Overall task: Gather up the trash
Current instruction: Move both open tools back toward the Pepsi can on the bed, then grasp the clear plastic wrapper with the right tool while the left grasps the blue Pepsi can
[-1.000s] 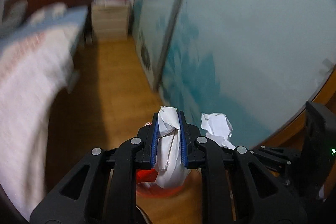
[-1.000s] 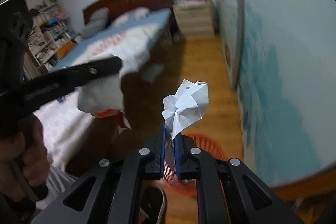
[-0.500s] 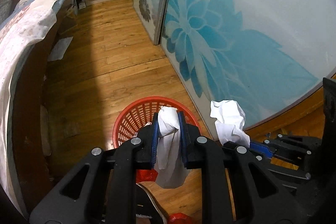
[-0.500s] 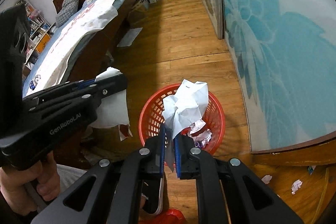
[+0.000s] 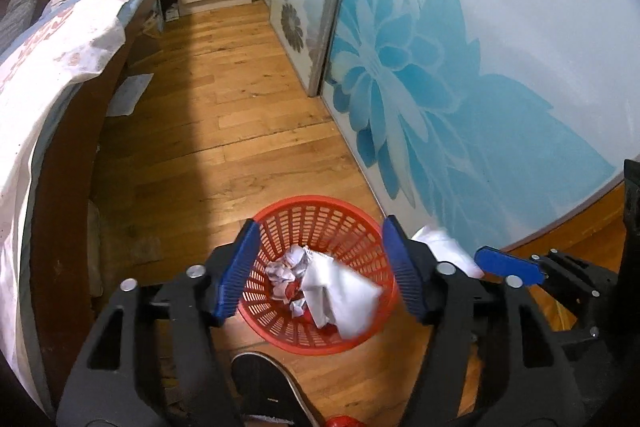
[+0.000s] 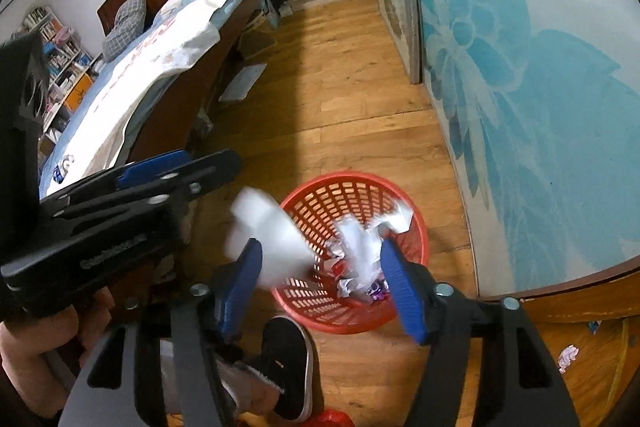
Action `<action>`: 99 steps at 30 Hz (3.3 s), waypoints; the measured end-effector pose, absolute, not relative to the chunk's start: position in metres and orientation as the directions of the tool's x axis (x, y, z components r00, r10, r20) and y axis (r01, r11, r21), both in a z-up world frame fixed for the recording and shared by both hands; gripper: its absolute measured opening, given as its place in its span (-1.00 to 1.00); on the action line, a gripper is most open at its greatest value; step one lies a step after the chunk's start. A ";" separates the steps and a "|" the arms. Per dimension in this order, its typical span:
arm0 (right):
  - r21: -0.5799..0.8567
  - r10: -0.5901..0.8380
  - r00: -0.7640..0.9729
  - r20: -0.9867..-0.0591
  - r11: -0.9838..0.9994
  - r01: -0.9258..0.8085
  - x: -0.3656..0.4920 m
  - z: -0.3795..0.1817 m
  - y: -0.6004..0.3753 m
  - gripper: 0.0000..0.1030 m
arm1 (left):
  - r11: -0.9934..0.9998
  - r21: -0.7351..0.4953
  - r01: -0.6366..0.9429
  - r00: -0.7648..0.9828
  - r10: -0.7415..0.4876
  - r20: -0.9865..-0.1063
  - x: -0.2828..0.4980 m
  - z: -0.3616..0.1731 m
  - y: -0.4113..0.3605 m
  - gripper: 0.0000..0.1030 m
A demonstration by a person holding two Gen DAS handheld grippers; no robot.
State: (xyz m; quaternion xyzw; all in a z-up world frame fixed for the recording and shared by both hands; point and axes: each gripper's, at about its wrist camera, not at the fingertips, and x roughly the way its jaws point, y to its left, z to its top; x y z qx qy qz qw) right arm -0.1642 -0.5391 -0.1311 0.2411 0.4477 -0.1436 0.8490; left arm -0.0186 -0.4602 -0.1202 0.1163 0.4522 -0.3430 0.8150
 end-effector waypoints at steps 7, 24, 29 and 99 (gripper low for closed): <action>0.281 -0.045 0.562 -0.826 0.831 0.479 -0.168 -0.125 -0.541 0.18 | 0.749 -0.111 0.653 0.372 -0.445 -0.814 -0.018 -0.115 -0.455 0.36; 0.266 0.016 0.638 -0.770 0.916 0.299 -0.116 -0.053 -0.475 0.17 | 0.851 -0.188 0.491 0.570 -0.477 -0.670 0.016 0.015 -0.291 0.56; 0.238 0.074 0.672 -0.737 0.959 0.155 -0.053 -0.014 -0.414 0.18 | 0.917 -0.123 0.380 0.690 -0.369 -0.622 0.042 0.044 -0.190 0.68; 0.388 0.397 0.439 -0.806 0.914 -0.116 0.304 -0.072 -0.147 -0.66 | 0.975 0.176 0.137 0.570 0.068 -0.819 0.294 -0.121 0.006 -0.22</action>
